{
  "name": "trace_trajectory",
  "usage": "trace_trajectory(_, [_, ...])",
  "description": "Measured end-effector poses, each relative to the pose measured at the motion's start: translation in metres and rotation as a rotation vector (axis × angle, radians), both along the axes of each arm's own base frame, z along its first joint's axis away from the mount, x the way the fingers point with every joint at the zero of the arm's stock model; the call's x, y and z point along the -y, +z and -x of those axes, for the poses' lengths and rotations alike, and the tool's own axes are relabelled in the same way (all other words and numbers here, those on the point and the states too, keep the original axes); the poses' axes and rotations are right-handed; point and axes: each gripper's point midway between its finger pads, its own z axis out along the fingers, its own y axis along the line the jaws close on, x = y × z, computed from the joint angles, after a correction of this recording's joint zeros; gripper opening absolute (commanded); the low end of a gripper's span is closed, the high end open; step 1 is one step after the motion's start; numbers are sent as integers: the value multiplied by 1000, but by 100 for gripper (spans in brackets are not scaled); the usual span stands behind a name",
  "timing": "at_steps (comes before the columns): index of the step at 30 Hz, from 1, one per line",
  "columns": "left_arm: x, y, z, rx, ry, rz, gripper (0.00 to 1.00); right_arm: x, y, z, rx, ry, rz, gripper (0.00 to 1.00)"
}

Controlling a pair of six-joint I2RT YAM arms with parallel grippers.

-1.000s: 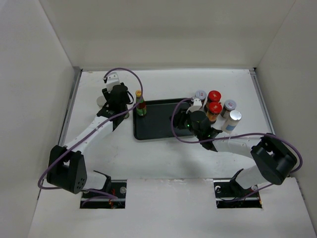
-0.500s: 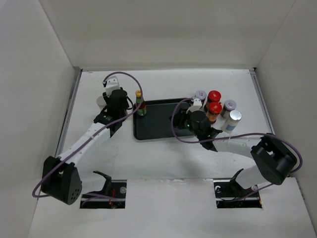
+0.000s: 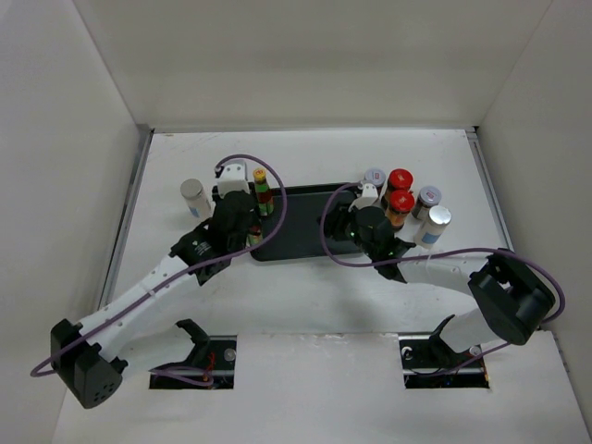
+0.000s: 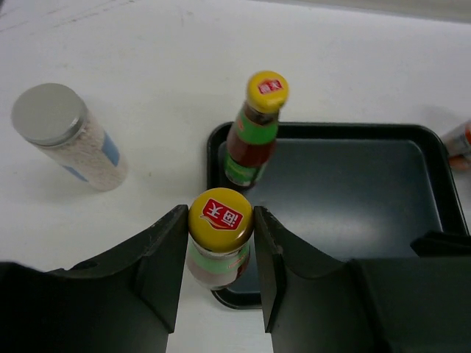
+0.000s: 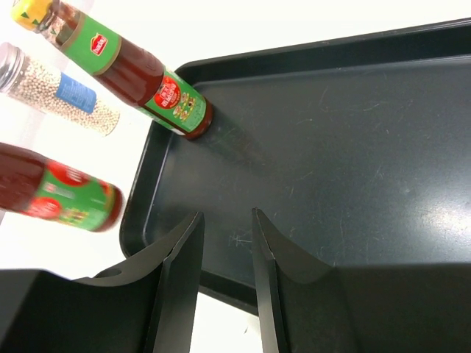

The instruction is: Organize the condiment bottles

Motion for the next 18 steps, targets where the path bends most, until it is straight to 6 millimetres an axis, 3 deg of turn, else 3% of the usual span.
trace_trajectory(7, [43, -25, -5, -59, -88, -44, 14, 9, -4, -3, -7, -21, 5, 39])
trace_trajectory(14, [52, -45, -14, -92, -90, -82, 17, 12, -4, -4, -9, -26, 4, 39])
trace_trajectory(18, [51, -46, -16, -85, -78, -85, 40, 12, -4, -4, -9, -27, 3, 39])
